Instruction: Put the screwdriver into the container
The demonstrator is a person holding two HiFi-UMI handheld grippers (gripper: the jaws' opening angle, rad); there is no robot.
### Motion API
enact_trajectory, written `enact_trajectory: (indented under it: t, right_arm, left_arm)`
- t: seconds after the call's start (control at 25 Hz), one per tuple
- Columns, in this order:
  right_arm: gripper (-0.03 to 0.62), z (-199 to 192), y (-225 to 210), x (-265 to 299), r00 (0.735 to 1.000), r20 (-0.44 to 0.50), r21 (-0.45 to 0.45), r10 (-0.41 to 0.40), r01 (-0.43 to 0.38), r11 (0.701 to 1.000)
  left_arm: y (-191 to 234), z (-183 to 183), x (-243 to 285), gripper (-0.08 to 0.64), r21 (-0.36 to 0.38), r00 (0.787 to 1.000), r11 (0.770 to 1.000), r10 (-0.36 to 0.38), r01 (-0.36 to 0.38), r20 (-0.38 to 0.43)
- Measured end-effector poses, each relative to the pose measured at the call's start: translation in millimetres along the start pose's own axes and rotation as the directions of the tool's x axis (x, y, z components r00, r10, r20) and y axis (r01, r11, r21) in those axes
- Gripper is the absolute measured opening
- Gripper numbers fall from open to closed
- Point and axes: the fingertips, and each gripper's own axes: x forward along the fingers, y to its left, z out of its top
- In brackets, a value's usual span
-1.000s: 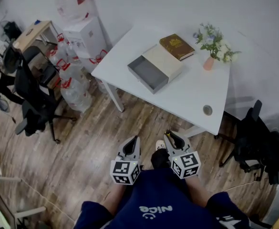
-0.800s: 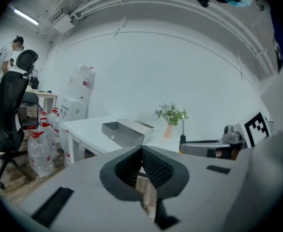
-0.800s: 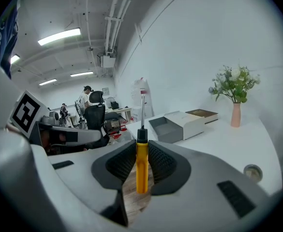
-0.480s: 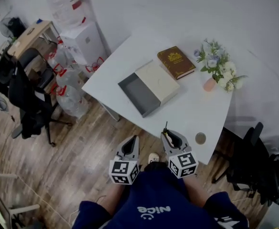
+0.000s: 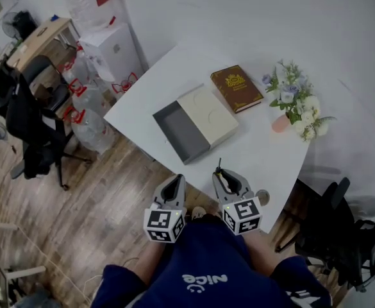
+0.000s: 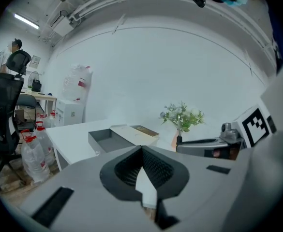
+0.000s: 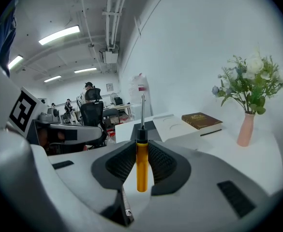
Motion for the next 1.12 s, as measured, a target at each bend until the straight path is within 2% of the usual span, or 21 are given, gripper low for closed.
enact_trajectory:
  t: [0.24,0.64,0.96,1.12]
  right_arm:
    - [0.094,2,-1,14,0.999,-0.037,0.005,-0.006,0.006,1.0]
    - [0.094,37,-7,46,0.999,-0.002,0.002,-0.034,0.034,0.999]
    - [0.094,70,-2,74,1.0,0.01,-0.031,-0.008,0.008,0.999]
    - [0.094,80,0,95,1.0,-0.014,-0.047,0.015,-0.015,0.999]
  left_arm:
    - [13,4,14,0.017,-0.014,1.0,1.0,-0.013,0.013,-0.015]
    - [46,31,31,0.017,0.015,1.0,1.0,-0.024,0.023,0.008]
    - [72,37,36,0.017,0.005,1.0,1.0,-0.01,0.01,0.01]
    - [83,39,37,0.017,0.002,1.0,1.0,0.002,-0.002,0.008]
